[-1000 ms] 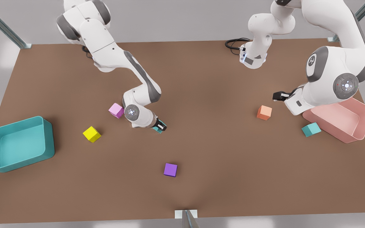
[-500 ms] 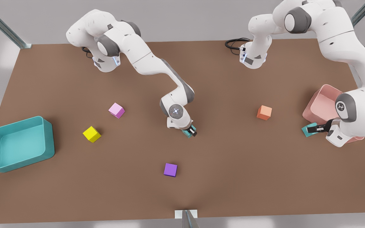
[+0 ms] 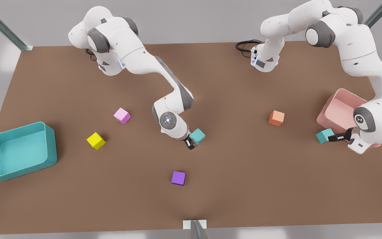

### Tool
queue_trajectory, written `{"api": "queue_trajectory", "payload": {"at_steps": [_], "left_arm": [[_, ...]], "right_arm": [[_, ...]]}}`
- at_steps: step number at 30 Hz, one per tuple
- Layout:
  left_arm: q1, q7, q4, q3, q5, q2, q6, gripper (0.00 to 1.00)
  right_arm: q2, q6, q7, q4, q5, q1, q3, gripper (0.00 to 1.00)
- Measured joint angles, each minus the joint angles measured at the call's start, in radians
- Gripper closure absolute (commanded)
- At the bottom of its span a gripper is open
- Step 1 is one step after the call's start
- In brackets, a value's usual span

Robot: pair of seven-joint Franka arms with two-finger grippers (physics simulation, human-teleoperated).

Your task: Stack the two blue cubes on top of each other

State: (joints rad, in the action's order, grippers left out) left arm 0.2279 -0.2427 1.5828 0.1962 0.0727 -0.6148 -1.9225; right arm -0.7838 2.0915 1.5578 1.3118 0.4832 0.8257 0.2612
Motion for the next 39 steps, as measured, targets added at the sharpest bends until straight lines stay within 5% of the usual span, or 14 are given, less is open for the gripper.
{"api": "queue_trajectory", "payload": {"at_steps": [5,10,16,39], "left_arm": [[0.009,-0.024,0.004,0.004,0.0,-0.03,-0.04,0.0],[0.015,-0.042,0.004,0.005,0.0,-0.043,-0.065,0.0],[0.019,-0.058,0.044,0.006,-0.002,-0.054,-0.076,0.0],[0.016,-0.085,0.054,0.006,-0.002,-0.099,-0.097,0.0]], "right_arm": [[0.05,-0.288,-0.167,-0.067,-0.138,-0.315,0.073,0.0],[0.25,-0.447,-0.456,-0.143,-0.312,-0.392,0.165,0.0],[0.587,-0.545,-0.738,-0.006,-0.459,-0.601,-0.075,0.0],[0.569,-0.589,-1.265,0.024,-0.521,-0.62,-0.104,0.0]]}}
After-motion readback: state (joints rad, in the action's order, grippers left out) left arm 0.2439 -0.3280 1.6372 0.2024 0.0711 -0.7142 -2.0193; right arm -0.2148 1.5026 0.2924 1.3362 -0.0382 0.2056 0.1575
